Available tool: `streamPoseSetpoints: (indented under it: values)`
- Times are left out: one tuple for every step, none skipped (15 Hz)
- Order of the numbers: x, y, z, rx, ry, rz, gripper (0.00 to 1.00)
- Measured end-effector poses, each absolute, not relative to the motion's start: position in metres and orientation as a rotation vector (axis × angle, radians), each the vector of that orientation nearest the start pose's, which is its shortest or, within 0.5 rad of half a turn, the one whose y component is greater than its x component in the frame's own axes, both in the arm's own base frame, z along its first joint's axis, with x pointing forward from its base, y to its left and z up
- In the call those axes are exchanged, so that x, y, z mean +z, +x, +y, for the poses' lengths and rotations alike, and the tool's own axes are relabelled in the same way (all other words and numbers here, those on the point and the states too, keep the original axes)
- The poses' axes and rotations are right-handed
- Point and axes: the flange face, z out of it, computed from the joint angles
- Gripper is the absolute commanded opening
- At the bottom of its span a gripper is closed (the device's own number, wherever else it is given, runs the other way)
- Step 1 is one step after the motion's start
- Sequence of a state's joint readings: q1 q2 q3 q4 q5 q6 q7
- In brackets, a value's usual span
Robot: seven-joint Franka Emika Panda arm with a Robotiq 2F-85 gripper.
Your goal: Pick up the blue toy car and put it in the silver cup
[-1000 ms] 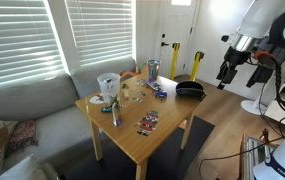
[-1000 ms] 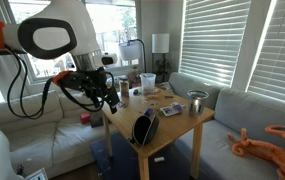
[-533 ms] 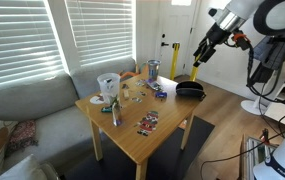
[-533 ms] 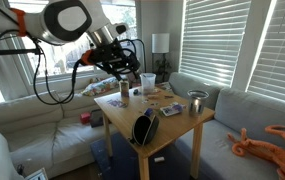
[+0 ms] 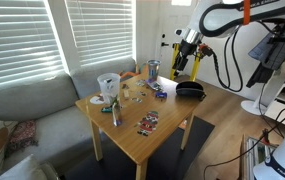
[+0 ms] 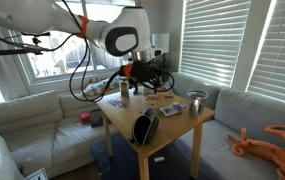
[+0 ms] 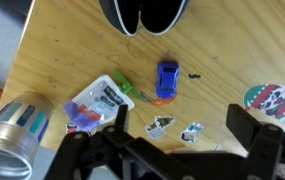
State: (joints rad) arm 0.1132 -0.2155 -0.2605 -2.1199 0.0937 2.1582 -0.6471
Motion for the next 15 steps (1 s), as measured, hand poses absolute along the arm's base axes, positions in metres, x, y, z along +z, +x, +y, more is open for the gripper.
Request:
streamPoseSetpoints:
  values:
    - [0.513, 0.515, -0.085, -0.374, -3.014, -0.697, 1.00]
    - [0.499, 0.518, -0.088, -0.322, -3.039, -0.707, 1.00]
    - [0.488, 0.521, -0.089, -0.275, -3.073, -0.725, 1.00]
    - [0.477, 0.523, -0.089, -0.243, -3.107, -0.739, 1.00]
    - [0.468, 0.525, -0.088, -0.230, -3.130, -0.744, 1.00]
    - [0.460, 0.527, -0.086, -0.224, -3.142, -0.747, 1.00]
    - [0.454, 0.529, -0.083, -0.224, -3.143, -0.753, 1.00]
    - [0.448, 0.532, -0.080, -0.225, -3.140, -0.757, 1.00]
    - [0.444, 0.535, -0.077, -0.232, -3.135, -0.761, 1.00]
    - [0.440, 0.538, -0.073, -0.244, -3.132, -0.767, 1.00]
    - [0.437, 0.541, -0.070, -0.259, -3.131, -0.768, 1.00]
    - [0.435, 0.545, -0.066, -0.277, -3.133, -0.760, 1.00]
    - [0.432, 0.548, -0.063, -0.291, -3.137, -0.744, 1.00]
    - [0.430, 0.552, -0.060, -0.301, -3.141, -0.726, 1.00]
    - [0.427, 0.555, -0.056, -0.306, -3.145, -0.705, 1.00]
